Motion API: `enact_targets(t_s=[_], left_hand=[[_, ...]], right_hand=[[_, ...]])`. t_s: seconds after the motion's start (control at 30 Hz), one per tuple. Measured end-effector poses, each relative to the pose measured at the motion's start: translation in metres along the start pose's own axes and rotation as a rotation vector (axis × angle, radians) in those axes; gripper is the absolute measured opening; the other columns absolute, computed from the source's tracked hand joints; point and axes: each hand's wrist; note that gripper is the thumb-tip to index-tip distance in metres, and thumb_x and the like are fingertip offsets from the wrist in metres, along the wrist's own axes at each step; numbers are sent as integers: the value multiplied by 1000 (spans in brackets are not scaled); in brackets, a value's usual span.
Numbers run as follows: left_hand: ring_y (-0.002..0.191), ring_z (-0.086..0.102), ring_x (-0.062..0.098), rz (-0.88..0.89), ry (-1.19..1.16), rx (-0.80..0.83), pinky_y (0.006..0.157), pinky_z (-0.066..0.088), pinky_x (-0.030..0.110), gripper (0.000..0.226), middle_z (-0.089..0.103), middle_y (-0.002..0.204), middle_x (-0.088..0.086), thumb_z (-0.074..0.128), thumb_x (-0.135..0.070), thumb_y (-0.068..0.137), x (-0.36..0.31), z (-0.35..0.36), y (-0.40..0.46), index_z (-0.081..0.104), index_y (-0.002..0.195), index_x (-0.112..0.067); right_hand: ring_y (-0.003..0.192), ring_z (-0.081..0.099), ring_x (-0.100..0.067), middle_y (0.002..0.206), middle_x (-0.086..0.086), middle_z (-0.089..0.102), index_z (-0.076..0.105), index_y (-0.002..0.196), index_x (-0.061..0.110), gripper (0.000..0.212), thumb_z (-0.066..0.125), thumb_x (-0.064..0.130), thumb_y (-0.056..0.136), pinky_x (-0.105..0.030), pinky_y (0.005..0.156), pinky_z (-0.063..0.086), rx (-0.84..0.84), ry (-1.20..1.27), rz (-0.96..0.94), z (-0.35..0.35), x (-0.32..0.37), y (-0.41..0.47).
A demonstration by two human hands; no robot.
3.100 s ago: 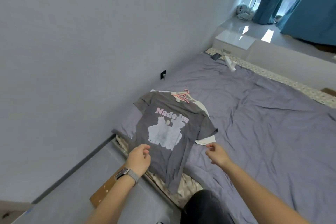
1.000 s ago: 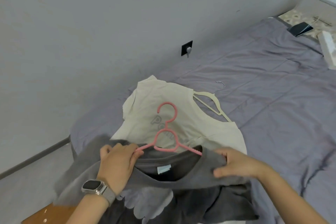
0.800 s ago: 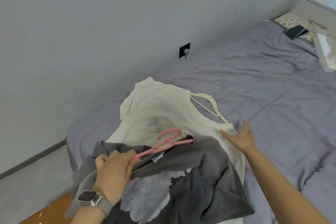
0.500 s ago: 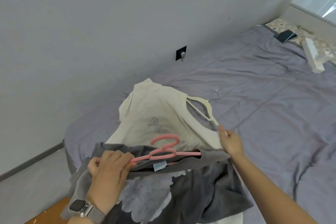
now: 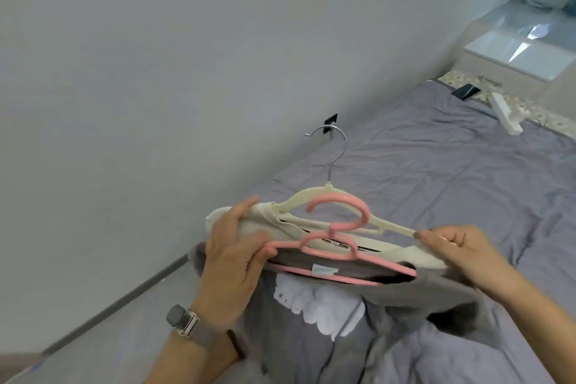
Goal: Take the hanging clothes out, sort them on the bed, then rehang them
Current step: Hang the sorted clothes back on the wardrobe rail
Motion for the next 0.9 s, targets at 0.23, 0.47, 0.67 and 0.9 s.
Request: enact_targets(t_s=[0.23, 0.47, 0.67, 0.9], left_hand=[[98, 41, 3, 38, 75, 140, 82, 40, 43, 36, 50, 99, -25, 20, -60, 92, -45, -118, -21, 49, 95, -39], [85, 46, 7, -93, 84, 122, 72, 32, 36, 26, 52, 82, -24, 25, -54, 87, -86, -163, -66, 43, 71, -45], [85, 43, 2, -117, 101, 12, 65, 17, 32, 28, 52, 81, -25, 28, -54, 84, -130, -196, -91, 48, 69, -40], [86, 46, 8, -167, 227, -126, 64, 14, 31, 31, 53, 83, -20, 26, -51, 86, -206, -232, -155, 50, 71, -38]], right_hand=[[44, 24, -7, 48, -4, 28, 49, 50, 9, 77, 75, 80, 39, -20, 40, 16, 31, 156, 33, 34, 80, -112], [59, 33, -13, 62, -4, 38, 50, 62, 6, 70, 63, 75, 66, -28, 51, 24, 177, 19, 22, 37, 98, -153], [56, 33, 0, 57, 12, 36, 45, 59, 20, 36, 49, 40, 88, -21, 53, 29, 218, -200, -240, 13, 137, -175], [58, 40, -2, 58, 13, 43, 49, 65, 24, 48, 41, 66, 87, -22, 58, 32, 409, -417, -437, 5, 175, -222]])
Point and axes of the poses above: each hand's wrist, its own y-axis towards the middle knuckle, its own z-axis out of the palm, x = y × z
